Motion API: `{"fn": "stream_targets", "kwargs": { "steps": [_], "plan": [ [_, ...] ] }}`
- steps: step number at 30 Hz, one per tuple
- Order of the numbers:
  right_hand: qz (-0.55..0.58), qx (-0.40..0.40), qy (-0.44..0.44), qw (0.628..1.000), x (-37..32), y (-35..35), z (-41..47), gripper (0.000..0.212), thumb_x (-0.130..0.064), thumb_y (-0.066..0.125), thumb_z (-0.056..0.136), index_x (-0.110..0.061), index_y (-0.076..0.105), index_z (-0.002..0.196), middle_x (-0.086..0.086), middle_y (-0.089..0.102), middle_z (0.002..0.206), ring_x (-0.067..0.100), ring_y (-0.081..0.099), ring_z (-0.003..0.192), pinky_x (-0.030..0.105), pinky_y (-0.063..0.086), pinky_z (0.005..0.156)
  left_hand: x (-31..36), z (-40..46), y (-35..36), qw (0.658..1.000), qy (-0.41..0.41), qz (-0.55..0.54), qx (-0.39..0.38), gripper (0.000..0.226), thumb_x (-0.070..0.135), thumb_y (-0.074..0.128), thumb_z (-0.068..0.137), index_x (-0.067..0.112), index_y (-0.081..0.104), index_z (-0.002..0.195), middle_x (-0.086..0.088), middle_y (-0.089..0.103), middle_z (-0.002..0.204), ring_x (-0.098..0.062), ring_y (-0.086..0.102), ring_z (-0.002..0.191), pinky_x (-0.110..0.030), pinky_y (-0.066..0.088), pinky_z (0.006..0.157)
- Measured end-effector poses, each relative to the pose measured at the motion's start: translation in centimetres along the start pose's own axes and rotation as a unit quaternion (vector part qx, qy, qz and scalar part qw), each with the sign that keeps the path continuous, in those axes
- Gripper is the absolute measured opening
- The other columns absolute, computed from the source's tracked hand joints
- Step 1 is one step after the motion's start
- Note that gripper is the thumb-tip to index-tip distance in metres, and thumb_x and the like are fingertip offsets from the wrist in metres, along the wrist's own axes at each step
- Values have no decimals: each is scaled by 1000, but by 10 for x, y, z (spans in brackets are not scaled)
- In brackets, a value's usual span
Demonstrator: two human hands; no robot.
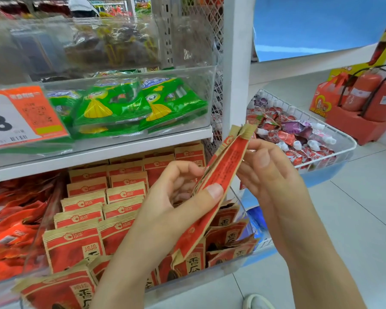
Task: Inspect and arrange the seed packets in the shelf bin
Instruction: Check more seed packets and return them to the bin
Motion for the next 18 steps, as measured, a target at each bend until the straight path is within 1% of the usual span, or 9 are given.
{"fn": "stream_targets", "kwargs": {
  "steps": [1, 3, 6, 7, 9, 12, 13, 15, 18],
  "plan": [
    [-3, 1, 0, 1000, -1, 1, 0, 84, -70, 82, 48, -17, 61, 110, -3, 75, 102, 10, 70, 98, 16, 51, 80, 1, 0, 1, 1000, 2, 10, -6, 45, 59, 68, 60, 34, 61, 97, 10, 72, 103, -12, 66, 94, -33, 47, 85],
    [-6, 5, -4, 1000, -2, 2, -1, 72, -52, 82, 55, -13, 59, 111, -5, 75, 95, 7, 70, 90, 14, 51, 76, 2, -1, 2, 1000, 3, 23, -13, 47, 60, 68, 60, 33, 61, 99, 12, 71, 108, -12, 66, 99, -32, 47, 88],
    [1, 8, -16, 1000, -4, 2, -2, 49, -33, 74, 70, -8, 59, 109, -11, 71, 82, -1, 65, 70, 8, 47, 65, 1, 0, 5, 1000, -4, 20, -20, 47, 63, 65, 61, 34, 61, 98, 12, 72, 100, -12, 66, 90, -29, 46, 80],
    [2, 10, -17, 1000, -4, 2, -2, 43, -30, 69, 73, -8, 59, 108, -12, 70, 80, -2, 64, 68, 8, 46, 64, 1, 0, 5, 1000, -6, 7, -20, 46, 64, 63, 61, 35, 62, 97, 12, 72, 94, -10, 64, 84, -26, 46, 75],
    [5, 14, -14, 1000, -4, 1, -2, 38, -29, 64, 76, -9, 60, 108, -11, 70, 82, 1, 65, 71, 9, 47, 67, 2, 1, 8, 1000, -11, -16, -21, 43, 65, 61, 64, 35, 64, 96, 12, 69, 82, -6, 61, 73, -21, 46, 64],
    [8, 25, -3, 1000, -2, -3, -3, 36, -29, 65, 76, -11, 62, 108, -8, 70, 83, 5, 66, 75, 11, 48, 70, 3, 1, 11, 999, -14, -30, -33, 40, 63, 61, 67, 34, 65, 95, 11, 68, 78, -5, 59, 68, -19, 45, 58],
    [10, 31, 4, 999, -2, -4, -3, 35, -29, 65, 76, -13, 62, 107, -6, 70, 83, 7, 65, 75, 12, 48, 70, 2, 1, 12, 999, -12, -27, -34, 40, 62, 62, 66, 35, 65, 95, 11, 68, 80, -5, 59, 69, -20, 45, 59],
    [11, 48, 17, 999, 1, -6, -2, 32, -33, 64, 75, -18, 63, 103, -1, 71, 83, 13, 66, 80, 18, 50, 77, 1, 1, 12, 999, -12, -5, -37, 42, 63, 64, 64, 37, 64, 97, 11, 71, 89, -7, 61, 74, -24, 44, 69],
    [7, 75, 29, 997, 4, -10, -2, 36, -38, 65, 74, -18, 63, 104, 10, 74, 92, 22, 69, 89, 32, 53, 89, 1, 2, 11, 999, -5, 36, -23, 47, 64, 66, 62, 37, 62, 101, 11, 71, 106, -11, 65, 93, -34, 46, 85]
  ]
}}
Point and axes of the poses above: each hand's wrist, its own z-axis towards the middle knuckle, its own y-axis out of the palm, x = y × z, the point moved 7 cm from there along z, towards the middle knuckle
